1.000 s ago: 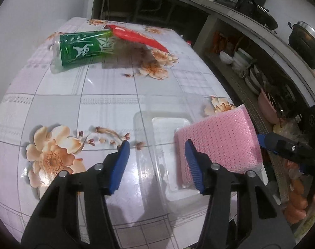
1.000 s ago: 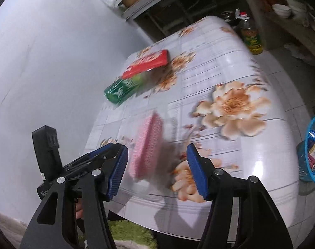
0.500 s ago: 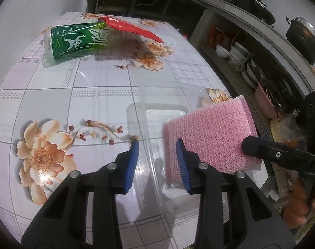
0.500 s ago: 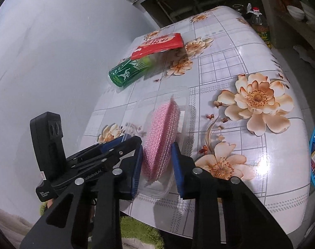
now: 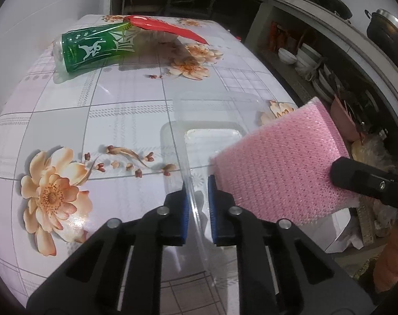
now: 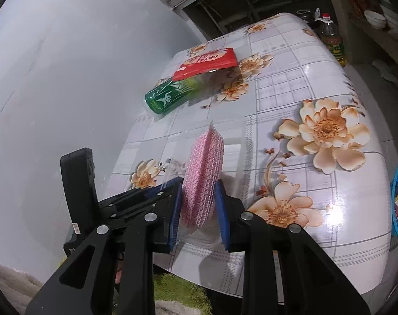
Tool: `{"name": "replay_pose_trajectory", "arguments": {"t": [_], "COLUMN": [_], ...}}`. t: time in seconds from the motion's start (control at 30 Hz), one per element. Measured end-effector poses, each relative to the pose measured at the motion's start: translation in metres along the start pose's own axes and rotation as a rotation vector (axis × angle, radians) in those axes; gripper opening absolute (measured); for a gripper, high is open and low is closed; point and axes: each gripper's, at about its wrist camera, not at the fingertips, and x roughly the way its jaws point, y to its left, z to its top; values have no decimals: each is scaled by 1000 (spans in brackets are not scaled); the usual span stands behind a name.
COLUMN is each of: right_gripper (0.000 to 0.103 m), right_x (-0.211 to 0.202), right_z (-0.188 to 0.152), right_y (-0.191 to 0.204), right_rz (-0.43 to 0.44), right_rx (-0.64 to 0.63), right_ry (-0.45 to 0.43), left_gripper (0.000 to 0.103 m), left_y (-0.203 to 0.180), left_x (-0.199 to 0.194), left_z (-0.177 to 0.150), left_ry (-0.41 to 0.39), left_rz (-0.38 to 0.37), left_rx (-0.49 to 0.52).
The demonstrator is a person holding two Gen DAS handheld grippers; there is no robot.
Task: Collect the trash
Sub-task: 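Close the left tool on the clear tray rim while the right tool grips the pink sponge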
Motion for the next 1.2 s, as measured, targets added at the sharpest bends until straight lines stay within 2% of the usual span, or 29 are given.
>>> {"name": "replay_pose_trajectory", "arguments": {"t": [0.2,0.27,0.33,0.43,0.7,0.83,1.2], "right_gripper": [28,30,36,38,38,30,29], "right_x": [6,7,9,10,23,23,5], "right_z": [0,1,1,1,-2,-2,1], "right_y": [3,3,4,3,1,-4,-13], "right_rz": [24,42,34,29,-4,-17,-47], "right_rx": [11,16,15,17,22,37,53], "right_ry": [15,19,17,20,41,35,-17], "left_gripper": [6,6,6,6,6,6,6], "left_y": [-5,-5,-5,-5,-7,-6,-7], "left_x": [2,2,2,2,3,4,8], "left_z": [-2,-2,-2,-2,-2,-1,-1], "left_ry": [0,-2,-3,-3,0,5,11], "left_rz": [2,4,3,4,-6,-3,18], "left_rx": [12,15,14,15,22,19,23]}}
